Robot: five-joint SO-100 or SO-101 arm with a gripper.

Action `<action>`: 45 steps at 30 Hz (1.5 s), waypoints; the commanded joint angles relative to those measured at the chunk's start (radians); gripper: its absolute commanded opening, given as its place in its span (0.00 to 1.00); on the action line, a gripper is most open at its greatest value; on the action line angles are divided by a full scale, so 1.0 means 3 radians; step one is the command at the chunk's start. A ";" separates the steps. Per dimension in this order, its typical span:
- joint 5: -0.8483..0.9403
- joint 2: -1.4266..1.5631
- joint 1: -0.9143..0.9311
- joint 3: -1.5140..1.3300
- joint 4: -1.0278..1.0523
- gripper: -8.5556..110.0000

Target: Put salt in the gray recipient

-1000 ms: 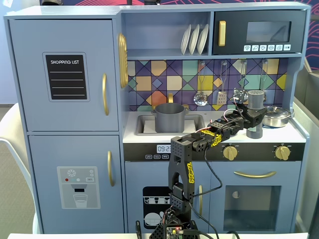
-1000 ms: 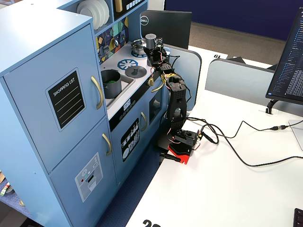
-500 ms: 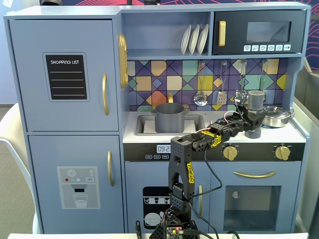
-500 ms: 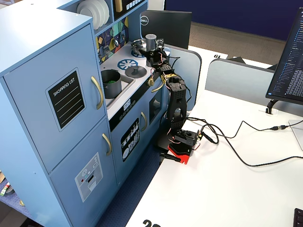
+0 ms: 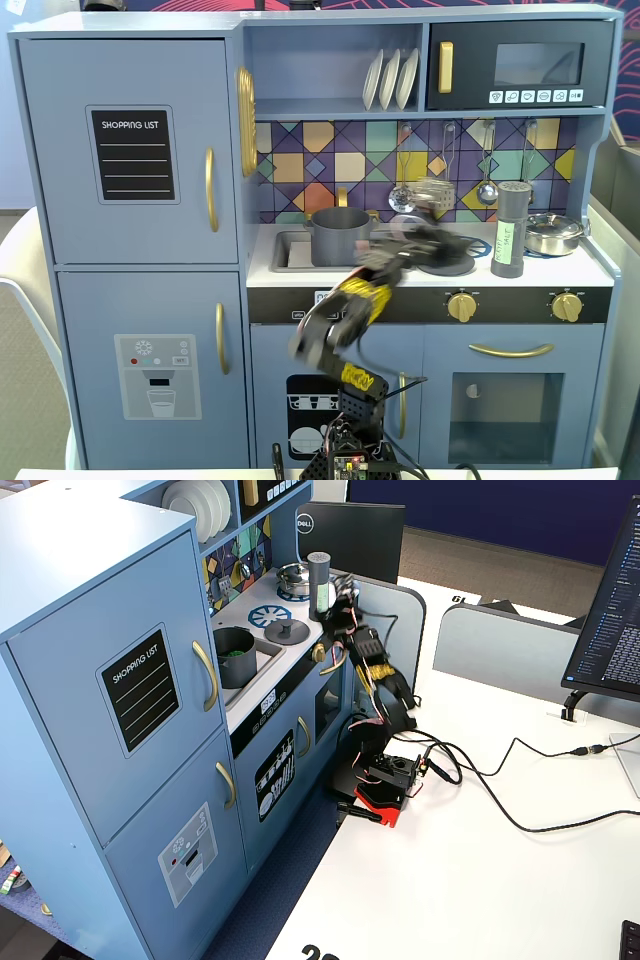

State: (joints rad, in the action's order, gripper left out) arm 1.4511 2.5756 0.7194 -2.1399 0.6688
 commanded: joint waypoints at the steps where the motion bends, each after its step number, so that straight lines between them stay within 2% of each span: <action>1: 0.0102 0.0864 -0.0977 -0.0317 0.1335 0.07; 5: 0.0235 0.1222 -0.1728 -0.1365 0.1396 0.07; 10: 0.0107 0.1514 -0.1989 -0.2623 0.0961 0.07; 16: 0.0056 0.1984 -0.2127 -0.3226 0.1401 0.07; 21: 0.0143 0.2148 -0.2127 -0.3257 0.1877 0.07; 24: 0.0440 0.2148 -0.2076 -0.3257 0.2188 0.08; 25: 0.0261 0.2148 -0.2056 -0.3257 0.2194 0.09; 45: 0.0276 0.2148 -0.2040 -0.3257 0.2194 0.12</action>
State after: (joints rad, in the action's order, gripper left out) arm 1.5324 3.2152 0.0905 -3.1278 1.3254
